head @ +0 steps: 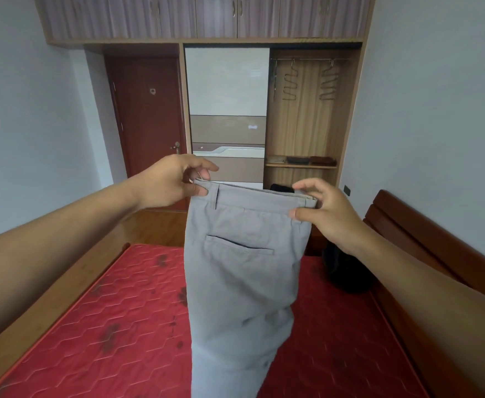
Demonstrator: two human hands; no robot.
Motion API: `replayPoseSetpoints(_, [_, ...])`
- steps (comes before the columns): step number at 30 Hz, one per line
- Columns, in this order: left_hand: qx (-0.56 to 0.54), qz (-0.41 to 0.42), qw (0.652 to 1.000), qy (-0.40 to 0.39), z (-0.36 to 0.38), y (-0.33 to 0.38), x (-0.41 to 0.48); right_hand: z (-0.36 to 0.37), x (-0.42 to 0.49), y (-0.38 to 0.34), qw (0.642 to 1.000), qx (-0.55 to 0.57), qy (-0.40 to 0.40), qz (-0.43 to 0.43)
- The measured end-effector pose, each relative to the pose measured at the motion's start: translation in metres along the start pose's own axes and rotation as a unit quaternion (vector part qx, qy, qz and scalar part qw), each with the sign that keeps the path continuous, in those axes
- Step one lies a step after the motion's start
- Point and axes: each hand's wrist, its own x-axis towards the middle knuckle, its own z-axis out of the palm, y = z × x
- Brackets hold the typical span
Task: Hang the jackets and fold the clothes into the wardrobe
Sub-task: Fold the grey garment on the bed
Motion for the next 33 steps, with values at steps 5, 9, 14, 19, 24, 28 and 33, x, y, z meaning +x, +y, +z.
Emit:
replayPoseSetpoints(5, [0.022, -0.040, 0.997, -0.059, -0.021, -0.012, -0.003, 0.028, 0.015, -0.015, 0.992, 0.116, 0.050, 0.026])
replayPoseSetpoints(9, [0.077, -0.045, 0.984, -0.152, -0.025, -0.004, -0.002, 0.050, 0.017, -0.027, 0.994, 0.099, 0.037, 0.009])
replayPoseSetpoints(14, [0.099, 0.020, 0.972, -0.214, 0.028, 0.023, 0.022, 0.067, 0.009, -0.029, 0.996, 0.072, 0.052, -0.009])
replayPoseSetpoints(19, [-0.003, 0.111, 0.970, -0.218, 0.056, 0.015, 0.035, 0.034, -0.010, 0.005, 0.992, 0.047, -0.083, 0.083])
replayPoseSetpoints(24, [0.004, 0.125, 0.966, -0.225, 0.048, 0.022, 0.044, 0.023, -0.061, 0.075, 0.968, -0.085, -0.151, 0.181])
replayPoseSetpoints(28, [0.046, 0.116, 0.964, -0.237, 0.032, 0.025, 0.048, 0.027, -0.079, 0.093, 0.974, -0.077, -0.118, 0.179])
replayPoseSetpoints(33, [0.055, 0.120, 0.963, -0.236, 0.038, 0.037, 0.047, 0.048, -0.066, 0.100, 0.982, -0.088, -0.080, 0.145])
